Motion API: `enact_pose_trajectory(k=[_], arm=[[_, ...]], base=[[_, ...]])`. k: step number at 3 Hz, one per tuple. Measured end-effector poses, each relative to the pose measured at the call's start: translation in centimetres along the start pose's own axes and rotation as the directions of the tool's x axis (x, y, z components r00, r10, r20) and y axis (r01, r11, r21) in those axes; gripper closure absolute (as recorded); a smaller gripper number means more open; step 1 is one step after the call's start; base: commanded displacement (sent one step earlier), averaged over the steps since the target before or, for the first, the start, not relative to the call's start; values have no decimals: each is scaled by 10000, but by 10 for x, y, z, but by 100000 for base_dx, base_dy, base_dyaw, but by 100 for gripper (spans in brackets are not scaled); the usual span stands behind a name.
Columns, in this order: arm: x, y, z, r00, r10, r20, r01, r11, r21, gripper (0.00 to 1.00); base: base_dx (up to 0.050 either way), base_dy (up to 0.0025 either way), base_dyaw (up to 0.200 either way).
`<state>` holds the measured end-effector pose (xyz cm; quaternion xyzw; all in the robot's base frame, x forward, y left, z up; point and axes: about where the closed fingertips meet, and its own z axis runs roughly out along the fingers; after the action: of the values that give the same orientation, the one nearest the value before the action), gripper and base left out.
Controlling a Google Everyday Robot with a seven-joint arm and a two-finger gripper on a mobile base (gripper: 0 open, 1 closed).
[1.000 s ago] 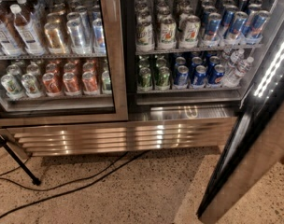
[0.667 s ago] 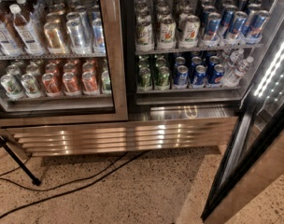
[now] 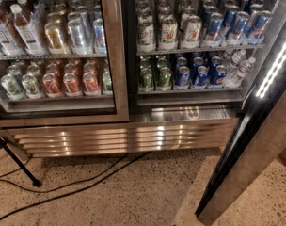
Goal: Open right fridge door
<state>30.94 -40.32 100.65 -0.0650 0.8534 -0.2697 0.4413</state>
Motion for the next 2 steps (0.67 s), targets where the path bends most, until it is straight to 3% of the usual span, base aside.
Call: enact_pose_trajectory(k=[1, 2], arm=[[12, 7, -5, 9979, -167, -620, 150, 9995, -277, 0], [4, 9, 19, 9956, 106, -927, -174, 9972, -730, 0]], base=[[0, 0, 0], [0, 0, 0]])
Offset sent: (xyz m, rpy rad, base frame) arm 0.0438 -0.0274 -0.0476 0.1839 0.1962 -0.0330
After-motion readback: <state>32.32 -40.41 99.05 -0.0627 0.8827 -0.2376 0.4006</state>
